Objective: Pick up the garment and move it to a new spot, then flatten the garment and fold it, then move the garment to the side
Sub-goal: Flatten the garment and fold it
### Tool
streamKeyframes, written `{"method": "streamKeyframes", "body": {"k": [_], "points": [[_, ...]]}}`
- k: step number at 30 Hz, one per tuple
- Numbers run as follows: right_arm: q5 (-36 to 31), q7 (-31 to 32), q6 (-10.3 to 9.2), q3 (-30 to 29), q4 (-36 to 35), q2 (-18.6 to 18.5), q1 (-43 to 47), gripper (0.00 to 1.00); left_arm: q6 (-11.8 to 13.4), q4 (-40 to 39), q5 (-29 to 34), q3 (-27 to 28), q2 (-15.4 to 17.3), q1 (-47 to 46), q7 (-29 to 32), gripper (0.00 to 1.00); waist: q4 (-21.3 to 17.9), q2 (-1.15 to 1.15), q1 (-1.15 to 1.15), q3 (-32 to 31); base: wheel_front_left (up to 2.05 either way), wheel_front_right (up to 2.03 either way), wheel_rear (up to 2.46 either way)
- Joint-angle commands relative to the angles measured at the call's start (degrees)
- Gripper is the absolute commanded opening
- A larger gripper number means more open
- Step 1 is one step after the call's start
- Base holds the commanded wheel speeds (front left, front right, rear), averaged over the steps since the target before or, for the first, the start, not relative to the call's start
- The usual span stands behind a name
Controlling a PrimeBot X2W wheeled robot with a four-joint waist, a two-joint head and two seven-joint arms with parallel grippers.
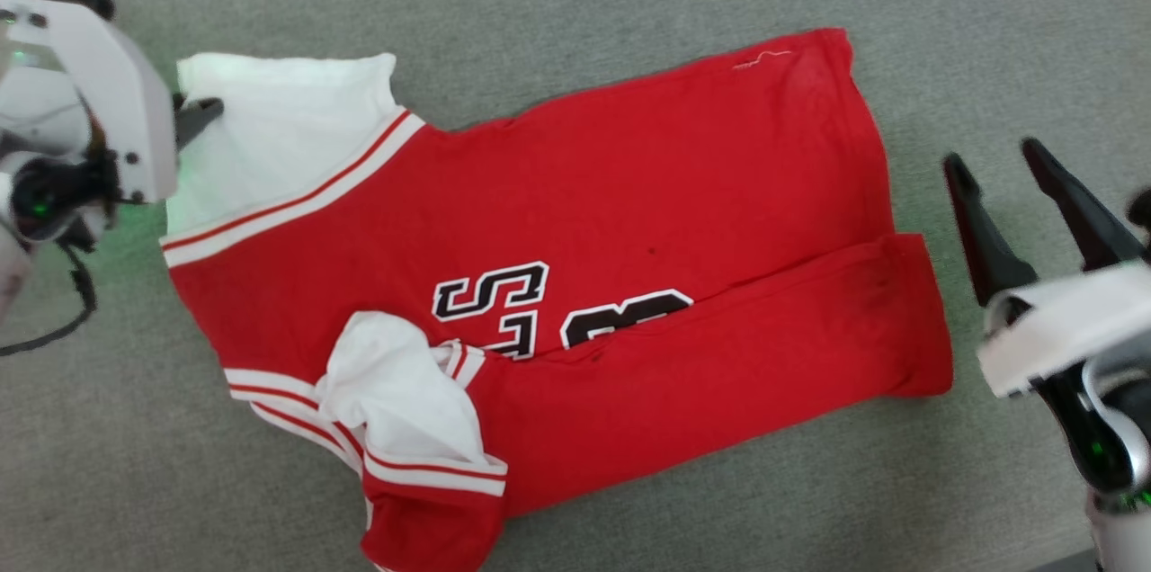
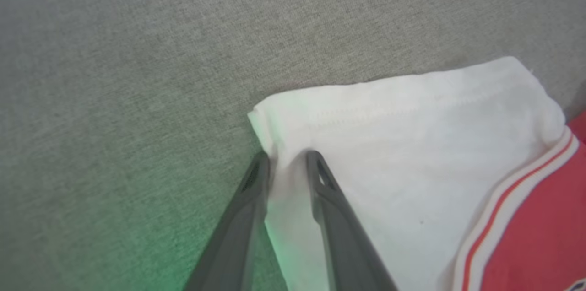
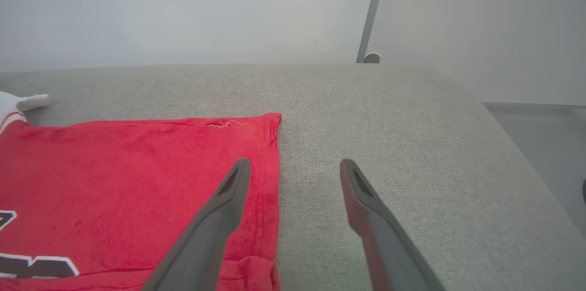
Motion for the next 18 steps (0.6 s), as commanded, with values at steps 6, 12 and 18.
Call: {"method": "streamKeyframes", "body": {"k": [6, 12, 18], "points": [[2.9, 6.8, -0.04, 3.9, 6.1, -0.2, -9.9, 1.0, 0.0, -2.0, 0.2, -1.5, -1.1, 0.9, -2.4, 0.0, 1.4, 0.0, 0.0, 0.8, 0.0, 0.0, 0.0], [4.8, 19.0, -0.05, 7.8, 17.1, -2.4, -22.7, 1.0, 0.0, -4.1, -1.1, -1.7, -2.8, -1.0, -4.2, 0.0, 4.2, 0.0, 0.0, 1.7, 0.0, 0.0, 0.0], [6.9, 31.7, -0.05, 9.4, 27.3, -4.4, -32.5, 1.0, 0.0, -5.8, -1.1, -2.2, -4.2, -2.2, -5.1, 0.0, 7.1, 0.0, 0.0, 2.7, 0.0, 0.0, 0.0]]}}
